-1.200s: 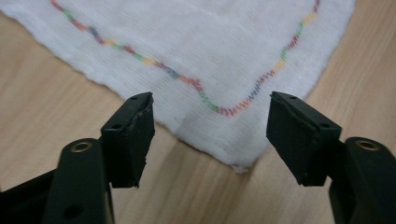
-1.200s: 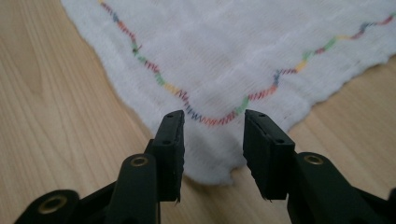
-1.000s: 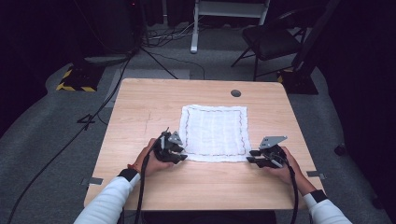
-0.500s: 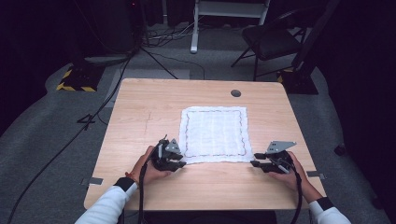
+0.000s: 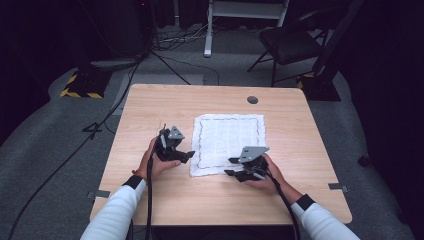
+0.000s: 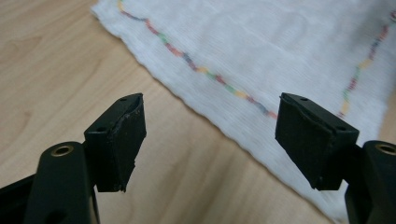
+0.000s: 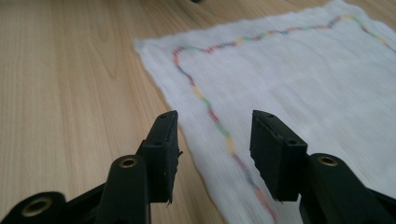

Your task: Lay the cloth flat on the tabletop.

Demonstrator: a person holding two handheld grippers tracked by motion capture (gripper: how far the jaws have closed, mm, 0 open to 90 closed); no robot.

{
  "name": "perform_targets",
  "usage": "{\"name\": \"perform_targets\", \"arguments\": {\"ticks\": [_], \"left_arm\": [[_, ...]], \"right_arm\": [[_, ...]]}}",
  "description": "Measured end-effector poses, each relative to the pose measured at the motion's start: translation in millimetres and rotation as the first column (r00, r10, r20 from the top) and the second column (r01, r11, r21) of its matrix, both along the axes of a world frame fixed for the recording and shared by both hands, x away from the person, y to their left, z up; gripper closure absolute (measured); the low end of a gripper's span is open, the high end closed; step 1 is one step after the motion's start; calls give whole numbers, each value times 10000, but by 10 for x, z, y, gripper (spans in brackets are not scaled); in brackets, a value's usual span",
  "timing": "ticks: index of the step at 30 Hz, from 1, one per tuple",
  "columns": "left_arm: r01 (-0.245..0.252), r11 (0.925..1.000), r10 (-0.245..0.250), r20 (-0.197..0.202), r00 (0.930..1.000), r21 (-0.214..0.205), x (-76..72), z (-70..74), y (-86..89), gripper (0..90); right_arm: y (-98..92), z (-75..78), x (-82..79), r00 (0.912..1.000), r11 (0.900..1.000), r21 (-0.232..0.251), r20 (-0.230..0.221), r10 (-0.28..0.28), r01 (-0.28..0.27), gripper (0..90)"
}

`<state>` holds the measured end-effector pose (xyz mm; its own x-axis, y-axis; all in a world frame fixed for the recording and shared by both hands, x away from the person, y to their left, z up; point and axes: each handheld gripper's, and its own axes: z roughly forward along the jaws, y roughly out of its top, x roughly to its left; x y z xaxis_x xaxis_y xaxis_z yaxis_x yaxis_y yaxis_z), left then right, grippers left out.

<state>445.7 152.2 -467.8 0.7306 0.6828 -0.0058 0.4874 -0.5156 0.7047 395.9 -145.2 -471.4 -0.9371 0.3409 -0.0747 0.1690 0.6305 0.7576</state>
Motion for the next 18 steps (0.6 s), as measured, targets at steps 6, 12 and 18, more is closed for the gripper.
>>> {"name": "perform_targets", "arguments": {"ticks": [6, 12, 18], "left_arm": [[-647, 9975, 640, 223, 9977, 298, 340, -36, -48, 249], [-1132, 9935, 1129, 232, 9933, 126, 619, -56, -74, 249], [-1448, 9892, 1439, 376, 9889, 215, 806, -81, -148, 244]], "right_arm": [[450, -63, 26, 9979, 9979, 43, 33, 644, -644, 519], [791, -181, 34, 9950, 9939, -468, -17, 996, -995, 510], [983, -250, 106, 9957, 9943, -531, -174, 913, -921, 500]]}}
